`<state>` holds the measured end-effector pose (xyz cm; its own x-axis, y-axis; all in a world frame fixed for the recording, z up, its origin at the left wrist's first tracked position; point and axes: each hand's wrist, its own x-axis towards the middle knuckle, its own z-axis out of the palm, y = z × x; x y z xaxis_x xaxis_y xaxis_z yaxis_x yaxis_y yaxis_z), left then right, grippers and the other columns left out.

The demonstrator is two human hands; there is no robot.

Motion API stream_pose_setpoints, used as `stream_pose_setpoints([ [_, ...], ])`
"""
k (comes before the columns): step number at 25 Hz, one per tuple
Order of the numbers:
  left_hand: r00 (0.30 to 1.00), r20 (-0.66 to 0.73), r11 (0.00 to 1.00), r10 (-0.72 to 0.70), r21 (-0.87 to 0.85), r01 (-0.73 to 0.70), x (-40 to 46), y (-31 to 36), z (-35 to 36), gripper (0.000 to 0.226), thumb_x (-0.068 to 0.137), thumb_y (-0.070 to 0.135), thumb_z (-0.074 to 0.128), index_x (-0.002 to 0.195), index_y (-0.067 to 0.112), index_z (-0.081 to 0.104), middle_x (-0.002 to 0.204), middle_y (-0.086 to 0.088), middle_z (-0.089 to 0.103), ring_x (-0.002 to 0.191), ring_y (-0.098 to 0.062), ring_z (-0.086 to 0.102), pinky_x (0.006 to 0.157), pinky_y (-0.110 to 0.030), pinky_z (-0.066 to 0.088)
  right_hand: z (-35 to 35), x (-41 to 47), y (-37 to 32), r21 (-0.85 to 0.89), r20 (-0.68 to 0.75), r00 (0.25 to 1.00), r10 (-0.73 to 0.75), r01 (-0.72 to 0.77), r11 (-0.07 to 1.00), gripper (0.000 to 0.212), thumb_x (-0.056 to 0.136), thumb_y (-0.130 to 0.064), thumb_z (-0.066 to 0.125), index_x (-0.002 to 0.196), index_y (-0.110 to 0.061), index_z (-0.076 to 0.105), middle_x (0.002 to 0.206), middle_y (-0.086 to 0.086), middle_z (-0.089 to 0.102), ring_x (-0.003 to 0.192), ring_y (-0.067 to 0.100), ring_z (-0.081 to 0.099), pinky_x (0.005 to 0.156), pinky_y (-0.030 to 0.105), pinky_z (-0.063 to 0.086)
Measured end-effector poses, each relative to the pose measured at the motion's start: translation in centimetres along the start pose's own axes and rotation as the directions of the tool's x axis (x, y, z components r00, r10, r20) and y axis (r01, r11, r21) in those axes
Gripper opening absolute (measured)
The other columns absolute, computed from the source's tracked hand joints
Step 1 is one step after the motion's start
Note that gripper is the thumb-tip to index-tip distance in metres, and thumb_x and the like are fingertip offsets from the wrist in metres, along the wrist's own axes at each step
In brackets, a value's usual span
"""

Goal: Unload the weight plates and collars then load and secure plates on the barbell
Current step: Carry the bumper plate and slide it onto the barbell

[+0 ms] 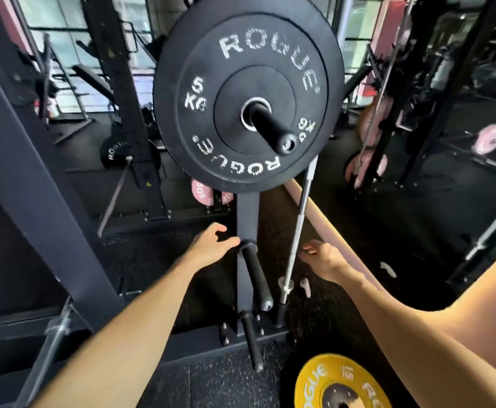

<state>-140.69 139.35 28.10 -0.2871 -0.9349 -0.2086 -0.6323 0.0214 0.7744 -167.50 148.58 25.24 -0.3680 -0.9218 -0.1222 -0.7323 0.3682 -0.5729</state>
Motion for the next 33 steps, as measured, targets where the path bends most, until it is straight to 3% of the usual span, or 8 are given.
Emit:
stream_pose_setpoints([
  [4,0.972,-0.203,0.988,0.119,-0.078,-0.137,1.7,6.2,-6.5,0.053,0.089,0.047,0.066,0.135,0.027,0.049,0.116,0.004,0.062,0.108,-0.016,0.053,0.093,-0.030,0.040,-6.9,4.7,-5.2,0.019,-0.174,0.972,-0.158,0.163,0.986,0.034,0.090,-0.032,0.062,0.121,-0.018,0.066,0.122,0.007,0.067,0.114,0.026,0.062,0.095,0.032,0.047],
  [8,0.896,-0.403,0.975,0.185,-0.036,-0.217,3.2,10.9,-12.7,0.061,0.080,0.065,0.065,0.131,0.033,0.051,0.117,0.001,0.061,0.105,-0.017,0.059,0.086,-0.033,0.044,-14.2,8.2,-10.2,0.021,-0.321,0.895,-0.309,0.333,0.943,0.040,0.091,-0.037,0.063,0.124,-0.016,0.064,0.125,0.007,0.067,0.117,0.027,0.061,0.095,0.033,0.045],
  [13,0.733,-0.610,0.945,0.302,0.088,-0.316,3.1,17.1,-19.3,0.066,0.076,0.069,0.068,0.126,0.029,0.053,0.109,0.002,0.063,0.102,-0.017,0.058,0.079,-0.031,0.040,-23.3,11.6,-15.3,0.039,-0.438,0.798,-0.415,0.478,0.878,0.059,0.089,-0.047,0.063,0.135,-0.011,0.054,0.134,0.012,0.059,0.123,0.028,0.056,0.105,0.037,0.042],
  [17,0.596,-0.707,0.921,0.381,0.231,-0.314,3.6,20.1,-22.6,0.079,0.068,0.068,0.075,0.129,0.025,0.050,0.119,-0.003,0.056,0.111,-0.019,0.053,0.090,-0.037,0.043,-28.5,13.5,-17.2,-0.005,-0.480,0.766,-0.429,0.486,0.874,0.086,0.078,-0.064,0.065,0.141,-0.010,0.042,0.141,0.015,0.047,0.129,0.032,0.048,0.109,0.040,0.038],
  [20,0.648,-0.679,0.938,0.344,0.212,-0.276,4.6,21.3,-23.6,0.100,0.061,0.066,0.082,0.141,0.022,0.040,0.138,-0.006,0.047,0.125,-0.021,0.047,0.103,-0.038,0.040,-30.2,16.1,-17.4,0.046,-0.461,0.814,-0.353,0.420,0.907,0.117,0.062,-0.074,0.072,0.149,-0.009,0.027,0.150,0.015,0.034,0.137,0.032,0.039,0.114,0.043,0.034],
  [23,0.737,-0.616,0.957,0.276,0.104,-0.271,6.1,22.2,-23.1,0.113,0.053,0.067,0.085,0.145,0.024,0.034,0.142,-0.004,0.047,0.129,-0.022,0.047,0.108,-0.042,0.041,-30.4,18.8,-18.0,0.250,-0.373,0.868,-0.329,0.435,0.865,0.138,0.038,-0.075,0.084,0.147,-0.014,0.027,0.144,0.003,0.046,0.129,0.022,0.048,0.110,0.041,0.040],
  [30,0.660,-0.703,0.958,0.265,0.114,-0.263,9.7,22.2,-21.3,0.088,0.053,0.051,0.093,0.124,0.017,0.054,0.112,0.007,0.059,0.102,-0.014,0.052,0.088,-0.030,0.045,-28.7,23.1,-18.4,0.342,-0.367,0.841,-0.398,0.520,0.783,0.092,0.030,-0.058,0.096,0.110,-0.022,0.066,0.097,-0.013,0.074,0.090,0.000,0.070,0.086,0.025,0.055],
  [33,0.683,-0.686,0.961,0.251,0.091,-0.262,9.9,22.1,-21.8,0.087,0.050,0.053,0.094,0.122,0.021,0.057,0.116,0.009,0.063,0.106,-0.014,0.058,0.092,-0.035,0.049,-29.2,22.9,-19.1,0.375,-0.316,0.815,-0.485,0.577,0.725,0.044,0.051,-0.031,0.096,0.086,-0.030,0.069,0.085,-0.022,0.069,0.069,-0.022,0.060,0.070,0.003,0.049],
])
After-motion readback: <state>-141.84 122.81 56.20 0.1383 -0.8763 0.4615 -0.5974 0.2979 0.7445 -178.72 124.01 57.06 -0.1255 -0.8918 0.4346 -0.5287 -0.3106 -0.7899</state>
